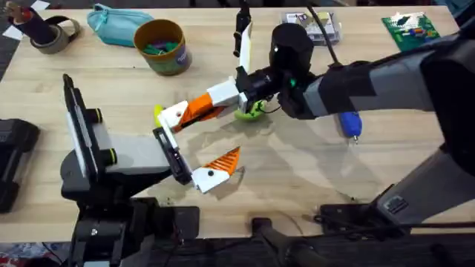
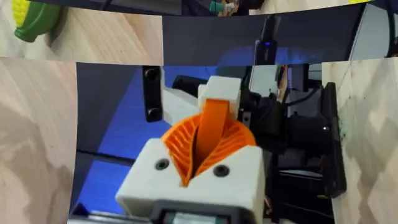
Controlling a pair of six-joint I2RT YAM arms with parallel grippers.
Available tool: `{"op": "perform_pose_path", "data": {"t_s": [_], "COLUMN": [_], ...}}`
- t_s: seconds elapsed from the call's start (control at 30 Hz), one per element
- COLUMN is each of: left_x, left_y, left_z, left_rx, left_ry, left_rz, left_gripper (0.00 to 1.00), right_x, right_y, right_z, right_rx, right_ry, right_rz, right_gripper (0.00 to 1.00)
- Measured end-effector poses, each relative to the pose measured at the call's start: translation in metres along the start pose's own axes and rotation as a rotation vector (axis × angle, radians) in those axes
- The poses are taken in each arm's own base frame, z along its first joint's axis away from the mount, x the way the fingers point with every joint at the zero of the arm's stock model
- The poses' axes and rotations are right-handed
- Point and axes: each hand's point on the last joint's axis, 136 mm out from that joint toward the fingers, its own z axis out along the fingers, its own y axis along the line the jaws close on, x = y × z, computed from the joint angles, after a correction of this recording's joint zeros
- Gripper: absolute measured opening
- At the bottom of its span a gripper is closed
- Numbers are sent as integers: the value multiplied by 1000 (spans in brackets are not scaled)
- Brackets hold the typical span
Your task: Pick up the gripper from the table and insert it into the empty holder that is missing its gripper. Then pick up a screw, insert it into the mounting hole, and use the screwdriver to tighten it. Finally, clean up the table by picking up the vegetable and placing it into the bucket.
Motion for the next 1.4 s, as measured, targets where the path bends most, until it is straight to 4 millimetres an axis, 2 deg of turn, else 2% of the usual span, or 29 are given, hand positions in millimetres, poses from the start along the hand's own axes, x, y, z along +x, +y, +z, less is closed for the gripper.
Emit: {"op": "perform_pose_path", "data": {"t_s": [0.6, 0.63, 0.67, 0.83, 0.87, 0.93, 1.4], "left_x": [0, 0, 0, 0, 1, 1, 1], "left_y": [0, 0, 0, -5, -6, -6, -7], "left_z": [0, 0, 0, 0, 0, 0, 0], "left_rx": [0, 0, 0, 29, 32, 34, 39], "left_ry": [0, 0, 0, 1, 1, 1, 2], "left_rz": [0, 0, 0, -8, -9, -11, -13], "left_gripper": [986, 986, 986, 986, 986, 986, 986], "right_x": [0, 0, 0, -1, 0, 0, 1], "right_y": [0, 0, 0, 2, 2, 2, 2], "right_z": [0, 0, 0, 1, 1, 1, -5], "right_rx": [0, 0, 0, -3, -3, -3, -8], "right_ry": [0, 0, 0, 2, 3, 3, 16], "right_rz": [-2, -1, -1, -17, -19, -20, -20], "right_gripper": [10, 41, 147, 890, 964, 991, 995]}}
